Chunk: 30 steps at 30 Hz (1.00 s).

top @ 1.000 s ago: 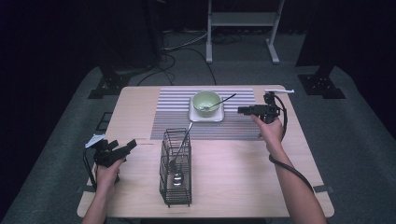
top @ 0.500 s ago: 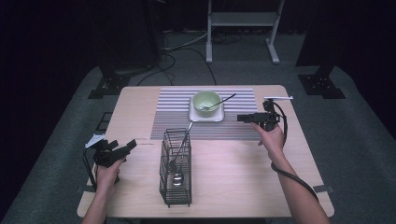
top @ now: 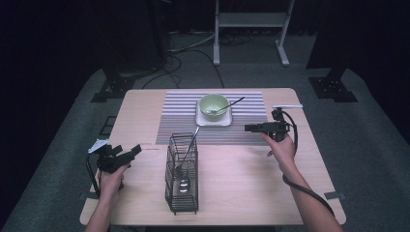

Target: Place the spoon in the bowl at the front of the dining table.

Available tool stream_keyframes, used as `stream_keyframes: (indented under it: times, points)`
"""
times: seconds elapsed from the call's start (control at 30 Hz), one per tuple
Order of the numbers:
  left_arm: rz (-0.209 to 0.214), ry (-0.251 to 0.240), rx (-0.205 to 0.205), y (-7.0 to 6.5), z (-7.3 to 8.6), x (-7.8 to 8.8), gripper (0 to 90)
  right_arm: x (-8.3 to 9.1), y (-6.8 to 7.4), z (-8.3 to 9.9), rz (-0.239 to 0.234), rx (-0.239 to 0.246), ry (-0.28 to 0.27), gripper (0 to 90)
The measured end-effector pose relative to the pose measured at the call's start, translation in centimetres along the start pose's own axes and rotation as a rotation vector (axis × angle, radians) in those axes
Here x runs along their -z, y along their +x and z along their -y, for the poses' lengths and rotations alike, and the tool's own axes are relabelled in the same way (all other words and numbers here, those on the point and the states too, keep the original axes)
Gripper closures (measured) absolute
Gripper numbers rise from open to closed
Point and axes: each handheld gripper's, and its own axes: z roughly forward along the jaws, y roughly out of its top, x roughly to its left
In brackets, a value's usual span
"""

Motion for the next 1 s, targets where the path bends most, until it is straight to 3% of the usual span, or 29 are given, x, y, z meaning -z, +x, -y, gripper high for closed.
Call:
stream_keyframes:
  times: [1.0]
  points:
    - [0.002,0.002,-0.004,0.0,0.0,0.0,0.0,0.0,1.5,3.0,-0.056,0.038,0.015,37.5]
